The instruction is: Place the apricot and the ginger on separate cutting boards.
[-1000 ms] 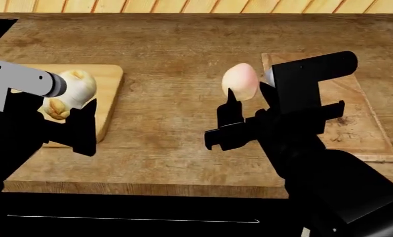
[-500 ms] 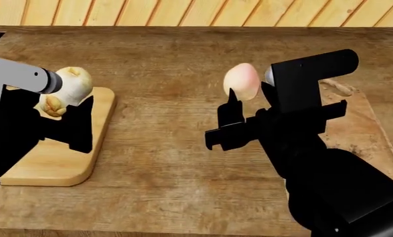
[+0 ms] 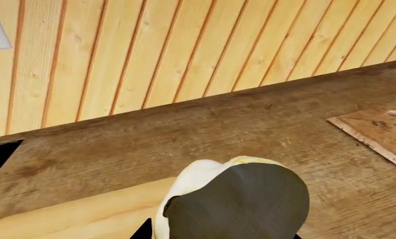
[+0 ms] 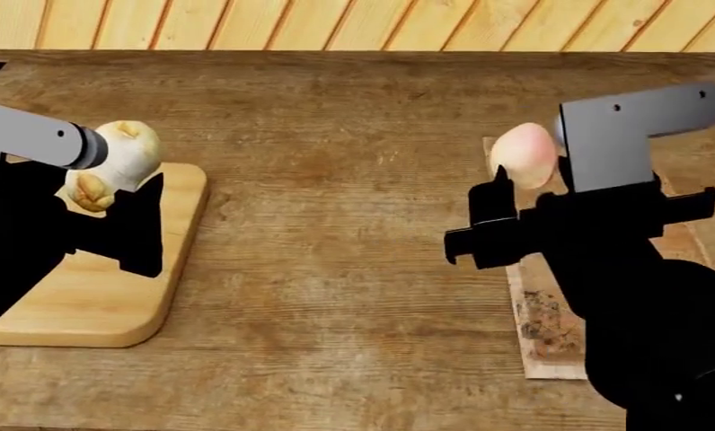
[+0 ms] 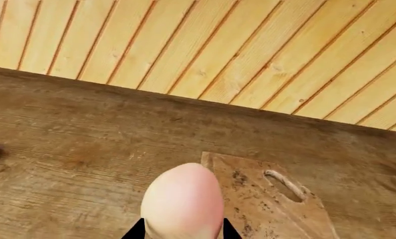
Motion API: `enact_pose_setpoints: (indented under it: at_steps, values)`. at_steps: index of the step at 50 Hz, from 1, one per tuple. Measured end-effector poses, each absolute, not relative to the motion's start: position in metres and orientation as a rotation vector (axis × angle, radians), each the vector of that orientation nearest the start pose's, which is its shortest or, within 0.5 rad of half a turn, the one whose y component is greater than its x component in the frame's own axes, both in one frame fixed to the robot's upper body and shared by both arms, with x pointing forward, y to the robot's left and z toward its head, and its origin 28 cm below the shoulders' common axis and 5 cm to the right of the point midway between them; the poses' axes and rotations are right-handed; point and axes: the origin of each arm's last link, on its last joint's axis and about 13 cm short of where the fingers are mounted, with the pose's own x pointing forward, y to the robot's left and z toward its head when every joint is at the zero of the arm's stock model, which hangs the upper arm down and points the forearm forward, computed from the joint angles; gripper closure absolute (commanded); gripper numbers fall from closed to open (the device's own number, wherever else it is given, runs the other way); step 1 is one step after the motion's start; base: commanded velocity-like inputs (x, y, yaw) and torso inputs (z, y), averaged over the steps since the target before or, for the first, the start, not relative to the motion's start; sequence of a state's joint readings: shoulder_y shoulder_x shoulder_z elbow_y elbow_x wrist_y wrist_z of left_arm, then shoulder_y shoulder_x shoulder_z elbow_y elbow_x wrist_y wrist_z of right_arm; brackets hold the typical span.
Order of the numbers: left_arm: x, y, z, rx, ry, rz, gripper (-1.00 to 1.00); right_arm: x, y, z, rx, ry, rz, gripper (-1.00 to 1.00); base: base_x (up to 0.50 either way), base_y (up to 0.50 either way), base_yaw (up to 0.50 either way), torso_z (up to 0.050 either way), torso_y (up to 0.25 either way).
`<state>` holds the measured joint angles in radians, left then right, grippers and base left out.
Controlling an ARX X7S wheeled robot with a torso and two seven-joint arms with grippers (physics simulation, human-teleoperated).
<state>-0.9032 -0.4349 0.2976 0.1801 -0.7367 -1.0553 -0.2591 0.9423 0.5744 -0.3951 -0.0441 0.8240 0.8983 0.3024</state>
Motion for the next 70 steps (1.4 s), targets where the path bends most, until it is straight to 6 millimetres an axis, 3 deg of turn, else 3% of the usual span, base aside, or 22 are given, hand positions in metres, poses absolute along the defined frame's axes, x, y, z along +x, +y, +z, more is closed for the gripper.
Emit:
enact_pose_setpoints:
  at_steps: [24, 46, 70]
  values:
    - [0.31, 0.235, 0.222, 0.129, 0.15, -0.203, 1.0, 0.333, -0.191, 0.213, -0.103, 0.264, -0.032, 1.0, 0.0, 0.0, 0.0, 0.0, 0.0]
    - [0.31, 0.235, 0.222, 0.134, 0.15, -0.201, 1.0, 0.371, -0.201, 0.201, -0.035, 0.338, -0.085, 1.0, 0.0, 0.0, 0.0, 0.0, 0.0]
    - [0.309, 0.235, 0.223, 0.136, 0.15, -0.199, 1.0, 0.375, -0.202, 0.182, -0.024, 0.377, -0.09, 1.0, 0.0, 0.0, 0.0, 0.0, 0.0]
